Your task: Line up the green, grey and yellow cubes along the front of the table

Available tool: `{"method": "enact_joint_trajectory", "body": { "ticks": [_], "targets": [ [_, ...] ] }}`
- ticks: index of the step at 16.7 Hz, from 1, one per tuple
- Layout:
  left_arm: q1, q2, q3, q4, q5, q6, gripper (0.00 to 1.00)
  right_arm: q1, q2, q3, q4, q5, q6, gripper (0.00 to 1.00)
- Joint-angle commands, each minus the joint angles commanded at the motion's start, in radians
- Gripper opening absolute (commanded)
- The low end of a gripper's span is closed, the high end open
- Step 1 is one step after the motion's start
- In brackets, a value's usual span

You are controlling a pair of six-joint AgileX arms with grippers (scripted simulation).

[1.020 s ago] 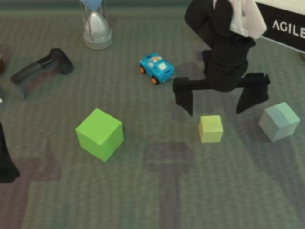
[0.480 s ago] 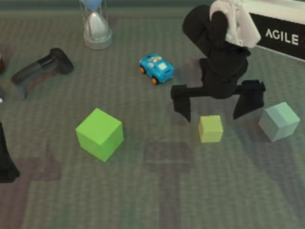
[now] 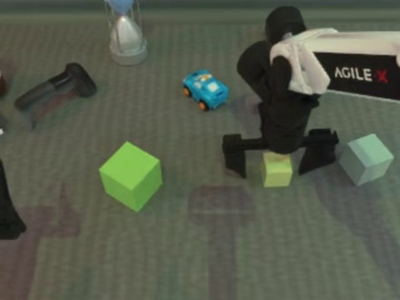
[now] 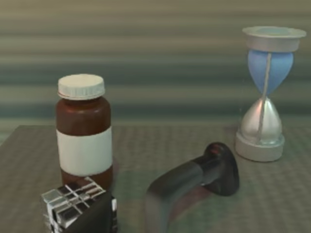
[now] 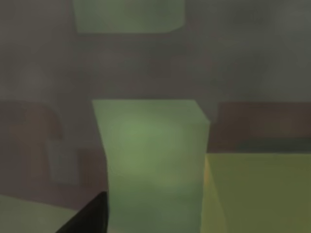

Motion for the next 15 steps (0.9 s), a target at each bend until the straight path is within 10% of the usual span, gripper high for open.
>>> {"method": "enact_joint_trajectory", "body": {
  "ticks": [2,15],
  "targets": [
    [0.0,0.0,0.0,0.0,0.0,0.0,1.0,0.0,0.0,0.0,0.0,0.0,0.0,1.0],
    [0.0,0.0,0.0,0.0,0.0,0.0,1.0,0.0,0.0,0.0,0.0,0.0,0.0,0.02]
  ]
}}
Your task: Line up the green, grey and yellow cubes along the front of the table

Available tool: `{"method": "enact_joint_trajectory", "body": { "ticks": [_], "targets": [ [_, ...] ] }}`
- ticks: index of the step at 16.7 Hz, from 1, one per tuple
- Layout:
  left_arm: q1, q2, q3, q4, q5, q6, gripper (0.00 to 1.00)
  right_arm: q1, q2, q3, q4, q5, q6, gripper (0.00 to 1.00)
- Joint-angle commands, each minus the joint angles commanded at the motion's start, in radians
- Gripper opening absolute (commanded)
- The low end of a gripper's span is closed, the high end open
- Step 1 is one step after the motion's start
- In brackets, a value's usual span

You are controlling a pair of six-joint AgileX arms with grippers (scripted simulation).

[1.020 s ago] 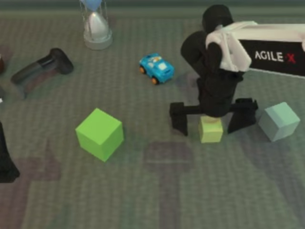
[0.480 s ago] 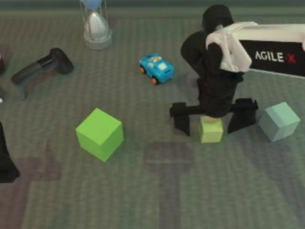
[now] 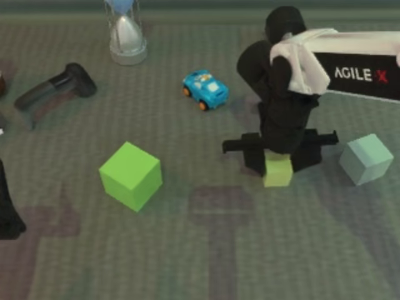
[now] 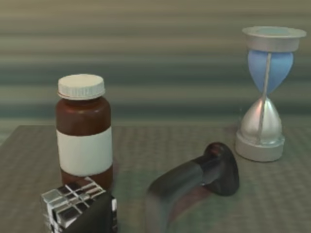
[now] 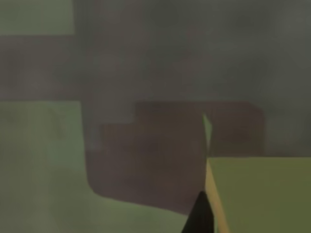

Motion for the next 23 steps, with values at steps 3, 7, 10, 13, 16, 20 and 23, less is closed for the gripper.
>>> {"method": "enact_joint_trajectory", "body": {
  "ticks": [3,7,10,13,16,20,23],
  "targets": [
    [0.0,0.0,0.0,0.0,0.0,0.0,1.0,0.0,0.0,0.0,0.0,0.0,0.0,0.0],
    [0.0,0.0,0.0,0.0,0.0,0.0,1.0,0.0,0.0,0.0,0.0,0.0,0.0,0.0],
    [0.0,0.0,0.0,0.0,0.0,0.0,1.0,-0.003,-0.034,0.012,-0.017,0.013,-0.008,0.0],
    [0.0,0.0,0.0,0.0,0.0,0.0,1.0,0.0,-0.054,0.067,-0.091,0.014,-0.007,0.0],
    [0.0,0.0,0.0,0.0,0.0,0.0,1.0,0.004,-0.087,0.142,-0.213,0.013,-0.008,0.0],
    [0.0,0.0,0.0,0.0,0.0,0.0,1.0,0.005,-0.107,0.173,-0.251,0.013,-0.01,0.0],
    [0.0,0.0,0.0,0.0,0.0,0.0,1.0,0.002,-0.106,0.168,-0.248,0.012,-0.006,0.0]
  ]
}}
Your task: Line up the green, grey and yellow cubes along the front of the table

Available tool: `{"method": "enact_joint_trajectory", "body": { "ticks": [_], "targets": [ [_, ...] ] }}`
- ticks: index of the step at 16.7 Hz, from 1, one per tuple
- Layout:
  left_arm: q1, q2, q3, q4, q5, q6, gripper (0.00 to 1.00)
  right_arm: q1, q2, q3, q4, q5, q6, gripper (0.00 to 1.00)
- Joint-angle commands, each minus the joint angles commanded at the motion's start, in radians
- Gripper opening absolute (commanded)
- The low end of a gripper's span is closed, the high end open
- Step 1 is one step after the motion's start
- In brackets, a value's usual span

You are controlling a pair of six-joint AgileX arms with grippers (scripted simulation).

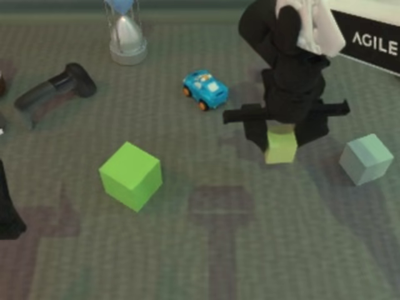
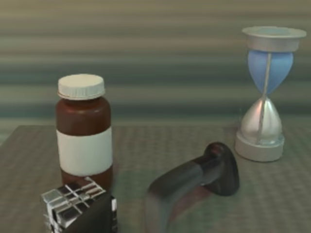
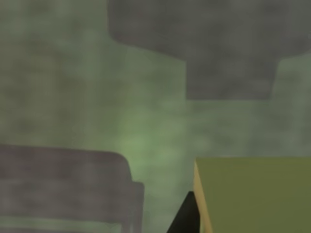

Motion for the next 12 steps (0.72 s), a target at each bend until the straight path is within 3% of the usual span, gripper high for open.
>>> {"method": "enact_joint_trajectory", "body": {
  "ticks": [12],
  "targets": [
    [0.0,0.0,0.0,0.0,0.0,0.0,1.0,0.251,-0.43,-0.529,0.086,0.009,0.319,0.0]
  ]
}}
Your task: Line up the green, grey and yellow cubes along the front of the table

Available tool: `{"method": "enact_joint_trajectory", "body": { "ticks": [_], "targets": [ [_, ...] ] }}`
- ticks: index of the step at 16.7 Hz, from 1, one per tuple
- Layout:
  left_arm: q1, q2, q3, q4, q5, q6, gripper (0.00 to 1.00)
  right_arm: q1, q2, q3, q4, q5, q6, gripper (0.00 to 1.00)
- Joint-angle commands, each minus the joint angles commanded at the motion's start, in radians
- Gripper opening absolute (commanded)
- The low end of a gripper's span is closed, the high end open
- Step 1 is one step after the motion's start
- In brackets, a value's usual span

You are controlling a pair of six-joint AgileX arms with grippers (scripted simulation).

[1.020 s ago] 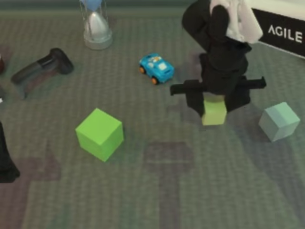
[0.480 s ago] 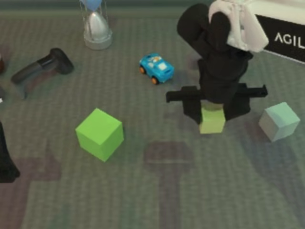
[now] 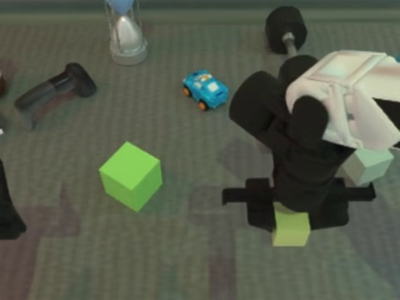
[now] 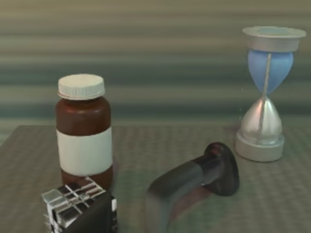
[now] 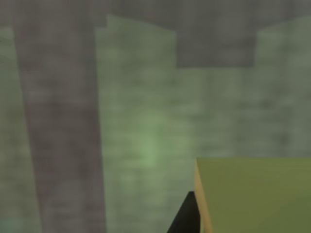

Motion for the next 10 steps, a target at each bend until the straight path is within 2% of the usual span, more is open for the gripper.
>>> {"method": "enact_joint_trajectory", "body": {
  "ticks": [6,10],
  "targets": [
    [0.0,0.0,0.0,0.0,0.0,0.0,1.0,0.006,-0.011,-0.017,0.005,0.0,0.013,0.0],
    [0.0,0.0,0.0,0.0,0.0,0.0,1.0,0.007,0.026,-0.089,0.118,0.001,0.014,0.0]
  ]
}}
